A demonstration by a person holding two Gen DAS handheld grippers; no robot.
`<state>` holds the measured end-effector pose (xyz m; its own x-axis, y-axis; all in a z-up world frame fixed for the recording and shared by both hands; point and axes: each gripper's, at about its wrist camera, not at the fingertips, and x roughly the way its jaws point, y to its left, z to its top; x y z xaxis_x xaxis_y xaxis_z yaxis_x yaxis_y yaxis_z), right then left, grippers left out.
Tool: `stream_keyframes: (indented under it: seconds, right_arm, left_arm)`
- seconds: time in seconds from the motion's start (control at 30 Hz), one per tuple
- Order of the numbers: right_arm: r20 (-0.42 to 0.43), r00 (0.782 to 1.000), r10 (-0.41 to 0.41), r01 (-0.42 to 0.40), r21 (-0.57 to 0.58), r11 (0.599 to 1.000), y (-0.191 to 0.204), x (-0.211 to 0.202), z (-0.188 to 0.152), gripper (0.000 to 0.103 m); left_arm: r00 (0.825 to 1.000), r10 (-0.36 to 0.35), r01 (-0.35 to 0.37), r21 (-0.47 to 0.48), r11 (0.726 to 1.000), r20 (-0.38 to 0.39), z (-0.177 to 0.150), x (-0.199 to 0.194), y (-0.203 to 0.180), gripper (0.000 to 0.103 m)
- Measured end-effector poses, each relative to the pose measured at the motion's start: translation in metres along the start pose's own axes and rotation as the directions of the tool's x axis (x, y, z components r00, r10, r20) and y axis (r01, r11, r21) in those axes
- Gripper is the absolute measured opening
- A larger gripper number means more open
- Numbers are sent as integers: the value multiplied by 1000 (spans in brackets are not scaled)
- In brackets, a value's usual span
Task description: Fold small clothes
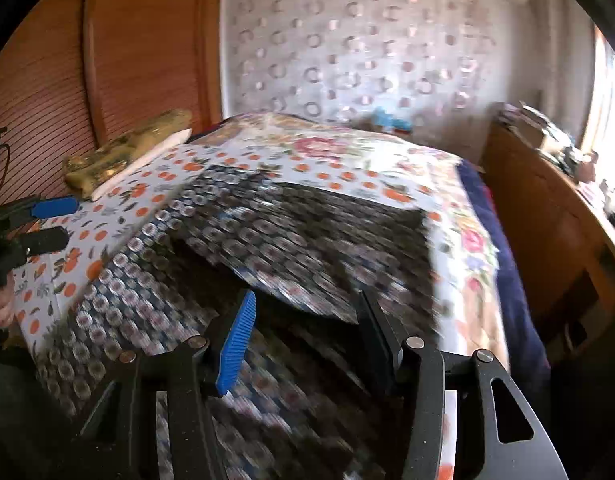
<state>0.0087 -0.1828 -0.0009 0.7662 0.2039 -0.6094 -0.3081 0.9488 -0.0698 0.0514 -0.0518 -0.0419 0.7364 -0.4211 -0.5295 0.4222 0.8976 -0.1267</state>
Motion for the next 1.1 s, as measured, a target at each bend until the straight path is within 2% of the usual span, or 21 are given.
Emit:
stream_keyframes:
  seconds: [0.2, 0.3, 0.53, 0.73, 0.8, 0.83, 0.87, 0.97, 1.1]
  right_arm:
    - [-69, 993, 100, -105, -73, 992, 26, 41, 20, 54]
    - [-124, 982, 144, -157, -107, 982, 33, 63, 23, 54]
    - [-199, 976, 92, -127, -171, 977, 37, 98, 28, 54]
    - [-193, 973, 126, -155, -142, 978, 29, 106, 30, 54]
    - [-180, 975, 131, -156, -131, 979, 28, 105, 28, 40]
    - [-174, 976, 128, -152, -130, 980, 25, 100, 27, 25]
    - [-167, 977, 131, -153, -124, 980, 23, 100, 27, 15]
    - [-144, 977, 160, -173, -85, 981, 12, 95, 31, 11]
    - [-85, 988, 126, -128, -19, 992, -12, 85, 40, 9]
  left_arm:
    - [1000, 4, -4, -5, 1000, -5, -3, -1, 3, 72]
    - [1000, 3, -3, -6, 1000, -15, -7, 0, 4, 72]
    - [1000, -2, 2, -11, 1000, -30, -10, 2, 4, 72]
    - [999, -8, 8, -5, 1000, -39, -13, 5, -1, 72]
    - [999, -10, 10, -6, 1000, -45, -14, 6, -2, 72]
    - [999, -11, 11, -5, 1000, -47, -15, 6, -2, 72]
    - [999, -11, 11, -4, 1000, -49, -16, 7, -3, 72]
    - [999, -13, 13, -1, 1000, -53, -17, 7, -5, 72]
    - [998, -15, 15, 0, 1000, -55, -18, 7, -7, 72]
